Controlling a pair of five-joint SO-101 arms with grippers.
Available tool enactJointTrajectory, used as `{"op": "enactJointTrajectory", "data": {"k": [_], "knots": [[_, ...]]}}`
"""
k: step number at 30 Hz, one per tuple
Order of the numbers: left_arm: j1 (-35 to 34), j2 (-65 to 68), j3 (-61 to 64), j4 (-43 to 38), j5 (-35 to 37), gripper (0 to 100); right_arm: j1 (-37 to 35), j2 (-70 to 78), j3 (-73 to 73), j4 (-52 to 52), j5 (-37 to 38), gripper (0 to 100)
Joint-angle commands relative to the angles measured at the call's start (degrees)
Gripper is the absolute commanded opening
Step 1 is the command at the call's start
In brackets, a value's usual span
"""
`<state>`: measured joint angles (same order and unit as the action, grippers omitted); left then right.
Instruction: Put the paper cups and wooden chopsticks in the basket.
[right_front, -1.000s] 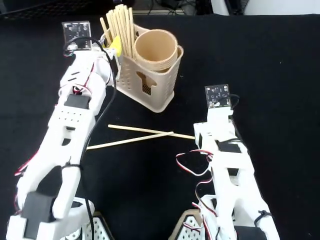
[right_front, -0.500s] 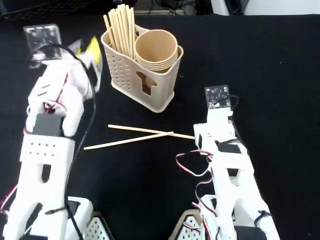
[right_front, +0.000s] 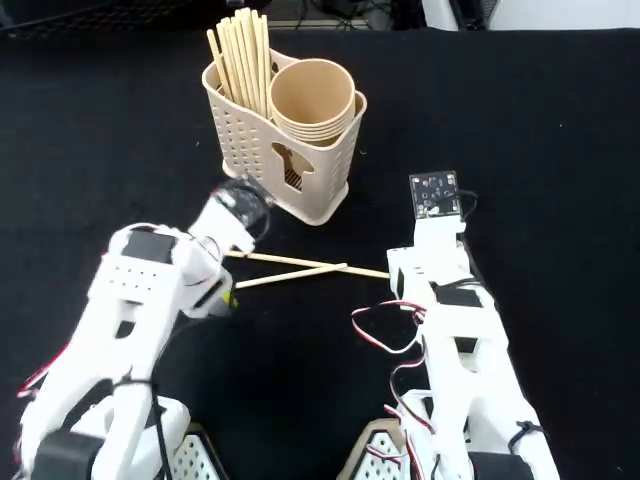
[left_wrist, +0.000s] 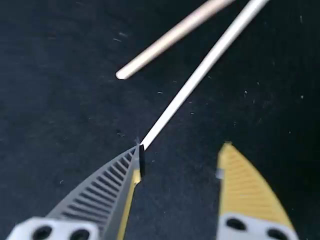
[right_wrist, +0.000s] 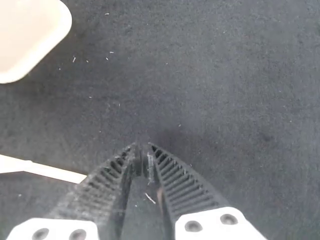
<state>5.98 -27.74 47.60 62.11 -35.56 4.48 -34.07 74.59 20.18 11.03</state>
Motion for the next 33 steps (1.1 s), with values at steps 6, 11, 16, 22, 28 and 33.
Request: {"op": "enactJointTrajectory", "data": {"k": [6, 11, 16, 22, 28, 33], "knots": [[3.3, 10.5, -0.6, -14.5, -1.6, 28, 0.3, 0.0, 0.0, -1.4, 0.5, 3.9], [5.3, 15.3, -0.6, -19.8, -1.7, 28, 0.3, 0.0, 0.0, -1.4, 0.5, 3.9], [5.9, 17.6, -0.6, -22.9, -1.9, 28, 0.3, 0.0, 0.0, -1.4, 0.5, 3.9], [5.4, 18.2, -0.7, -21.2, -8.5, 28, 0.3, 0.0, 0.0, -1.4, 0.5, 3.9], [9.6, 18.0, -1.0, -17.8, -10.2, 28, 1.1, -0.5, 0.0, -1.4, 0.1, 3.9], [13.8, 18.2, -2.8, -19.3, -10.4, 19, 10.4, -2.9, -1.4, -1.3, -3.2, 3.9]]}}
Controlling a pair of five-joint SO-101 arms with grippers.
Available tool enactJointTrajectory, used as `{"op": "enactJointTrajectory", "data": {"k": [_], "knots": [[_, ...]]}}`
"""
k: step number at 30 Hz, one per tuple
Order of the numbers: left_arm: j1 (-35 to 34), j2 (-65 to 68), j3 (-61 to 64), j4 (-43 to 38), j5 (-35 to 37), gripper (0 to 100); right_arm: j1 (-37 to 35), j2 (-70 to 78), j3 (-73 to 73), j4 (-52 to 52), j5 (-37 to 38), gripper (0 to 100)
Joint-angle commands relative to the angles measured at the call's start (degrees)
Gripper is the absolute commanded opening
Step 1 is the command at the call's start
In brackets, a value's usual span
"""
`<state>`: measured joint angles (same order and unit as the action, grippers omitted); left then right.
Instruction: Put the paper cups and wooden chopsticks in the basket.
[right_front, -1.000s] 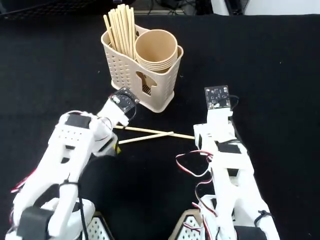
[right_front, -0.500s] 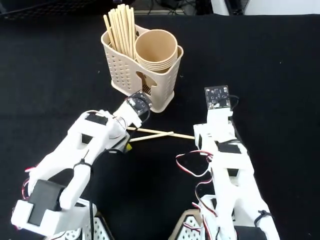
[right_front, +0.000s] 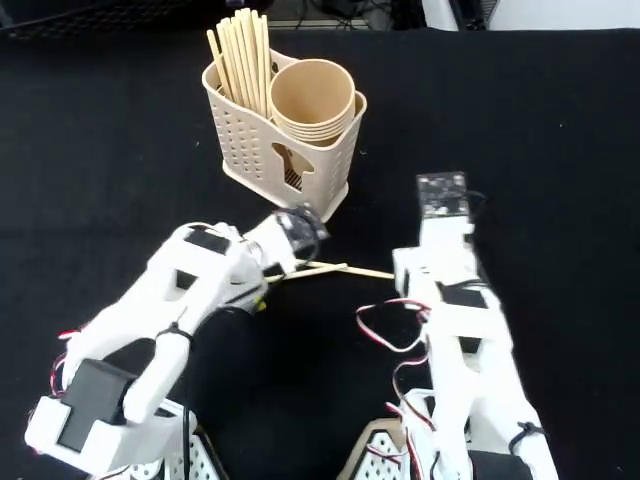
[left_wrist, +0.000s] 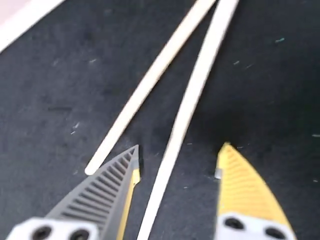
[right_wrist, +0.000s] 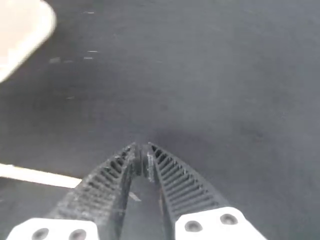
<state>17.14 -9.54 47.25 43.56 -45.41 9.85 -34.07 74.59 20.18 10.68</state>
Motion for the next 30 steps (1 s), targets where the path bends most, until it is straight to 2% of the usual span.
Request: {"op": "enactJointTrajectory", "data": {"k": [1, 6, 13, 16, 18, 23, 27, 30], "knots": [[2.8, 0.0, -2.6, -0.7, -0.6, 18, 6.3, -3.8, -1.5, -1.3, -4.6, 3.9], [2.5, 1.0, -3.5, -0.7, -0.7, 15, 8.1, -10.2, -1.6, 0.4, -7.2, 3.9], [0.0, 5.5, -8.5, -0.1, -0.4, 15, 7.9, -23.3, -2.1, 15.6, -7.1, 3.9], [-0.6, 5.5, -8.8, -0.1, 3.0, 22, 7.7, -27.6, -1.2, 18.4, -7.1, 3.9], [-0.6, 5.5, -8.9, -0.2, 6.4, 25, 7.6, -29.3, 0.5, 18.2, -7.1, 3.9], [-0.9, 5.5, -11.8, -0.5, 6.1, 22, 3.2, -30.4, 7.7, 11.8, -7.1, 3.9], [-3.6, 6.0, -15.2, -0.7, 6.2, 22, 2.5, -30.3, 8.6, 9.7, -7.1, 3.9], [-6.3, 6.2, -15.1, -5.1, 6.8, 22, 2.2, -30.3, 8.6, 9.9, -7.1, 3.9]]}}
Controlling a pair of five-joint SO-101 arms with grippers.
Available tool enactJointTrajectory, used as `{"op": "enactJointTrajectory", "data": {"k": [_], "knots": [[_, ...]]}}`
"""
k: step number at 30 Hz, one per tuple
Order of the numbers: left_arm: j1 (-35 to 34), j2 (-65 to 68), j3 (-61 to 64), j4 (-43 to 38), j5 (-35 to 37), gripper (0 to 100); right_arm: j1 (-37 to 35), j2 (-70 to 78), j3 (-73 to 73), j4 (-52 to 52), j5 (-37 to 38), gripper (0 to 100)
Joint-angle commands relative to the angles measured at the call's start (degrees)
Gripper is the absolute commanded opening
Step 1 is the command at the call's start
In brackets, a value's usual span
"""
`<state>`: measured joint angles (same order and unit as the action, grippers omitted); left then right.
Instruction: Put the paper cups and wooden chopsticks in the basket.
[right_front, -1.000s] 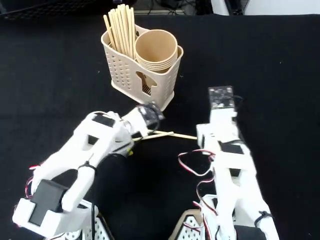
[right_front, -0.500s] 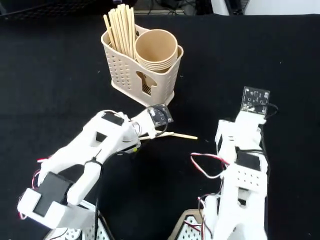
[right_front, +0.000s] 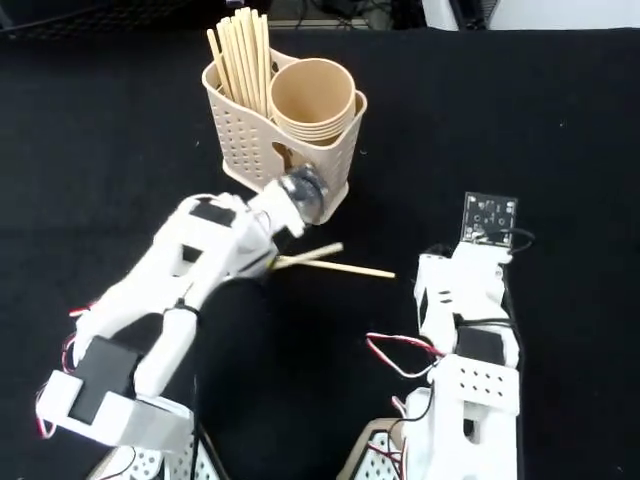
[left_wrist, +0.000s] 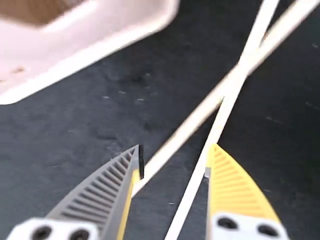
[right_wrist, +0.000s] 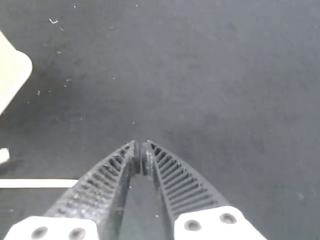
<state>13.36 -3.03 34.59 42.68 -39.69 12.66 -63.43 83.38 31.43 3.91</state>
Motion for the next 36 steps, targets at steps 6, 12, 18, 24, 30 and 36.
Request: {"op": "enactJointTrajectory", "data": {"k": [6, 12, 18, 24, 30, 36], "knots": [[-3.9, 4.7, 2.7, -18.3, 6.7, 22, -0.6, -0.9, 0.1, -1.3, -0.4, 3.9], [-3.6, 7.0, 3.2, -18.0, 6.6, 22, -0.6, -0.9, 0.2, -1.3, -0.4, 3.9], [-3.8, 7.4, -2.2, -0.6, 5.6, 22, -0.6, -1.0, 0.2, -1.3, -0.4, 3.9], [-4.3, 7.1, -3.0, 8.4, -2.5, 22, -0.6, -1.1, 0.2, -1.3, -0.4, 3.9], [-3.7, 7.0, -3.2, 13.5, -4.6, 22, -0.6, -1.1, 0.2, -1.3, -0.4, 3.9], [-4.2, 5.4, -3.3, 13.4, -4.0, 21, -0.6, -1.0, 0.3, -1.3, -0.4, 3.9]]}}
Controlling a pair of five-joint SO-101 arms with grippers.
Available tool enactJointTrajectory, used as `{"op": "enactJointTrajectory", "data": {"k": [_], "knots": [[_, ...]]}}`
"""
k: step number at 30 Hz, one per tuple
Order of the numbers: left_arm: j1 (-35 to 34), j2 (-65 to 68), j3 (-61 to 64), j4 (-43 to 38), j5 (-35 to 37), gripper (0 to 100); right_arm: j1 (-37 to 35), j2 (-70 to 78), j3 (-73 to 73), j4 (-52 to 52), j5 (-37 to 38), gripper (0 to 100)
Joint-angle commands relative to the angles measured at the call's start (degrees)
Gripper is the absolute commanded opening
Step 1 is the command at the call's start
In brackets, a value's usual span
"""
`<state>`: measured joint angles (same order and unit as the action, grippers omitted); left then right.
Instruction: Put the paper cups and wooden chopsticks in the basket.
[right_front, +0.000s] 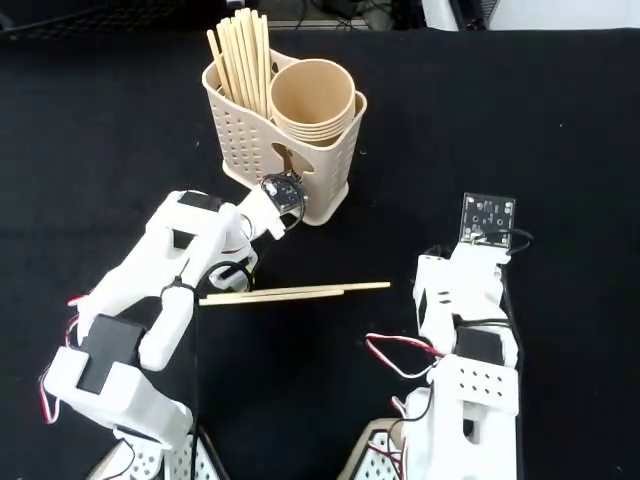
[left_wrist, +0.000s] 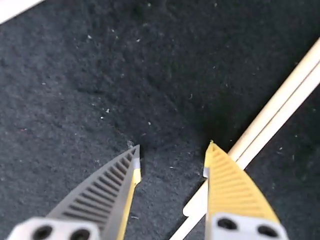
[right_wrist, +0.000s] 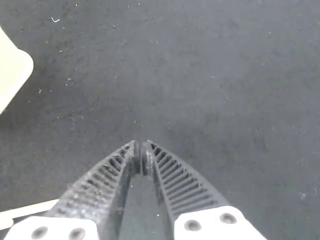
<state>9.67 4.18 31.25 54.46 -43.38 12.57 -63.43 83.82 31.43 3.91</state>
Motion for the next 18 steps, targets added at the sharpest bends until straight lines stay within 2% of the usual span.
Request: {"op": "enactJointTrajectory", "data": {"k": [1, 4, 10, 15, 18], "knots": [[-0.2, -3.2, 0.1, 1.6, -0.4, 20, -0.5, -1.0, -0.1, -1.3, -0.4, 3.9], [0.1, -8.4, 0.3, 2.6, -0.4, 18, -0.5, -1.0, 0.0, -1.3, -0.4, 3.9], [3.5, -17.5, 0.7, 13.5, -0.4, 25, -0.5, -1.3, 2.2, -1.6, 2.7, 3.9], [6.3, -17.5, 3.2, 13.5, -1.0, 26, -0.5, -1.3, 2.3, -1.5, 3.2, 3.9], [7.8, -17.5, 7.1, 10.0, -3.6, 26, -0.5, -1.3, 2.3, -1.3, 3.2, 3.9]]}}
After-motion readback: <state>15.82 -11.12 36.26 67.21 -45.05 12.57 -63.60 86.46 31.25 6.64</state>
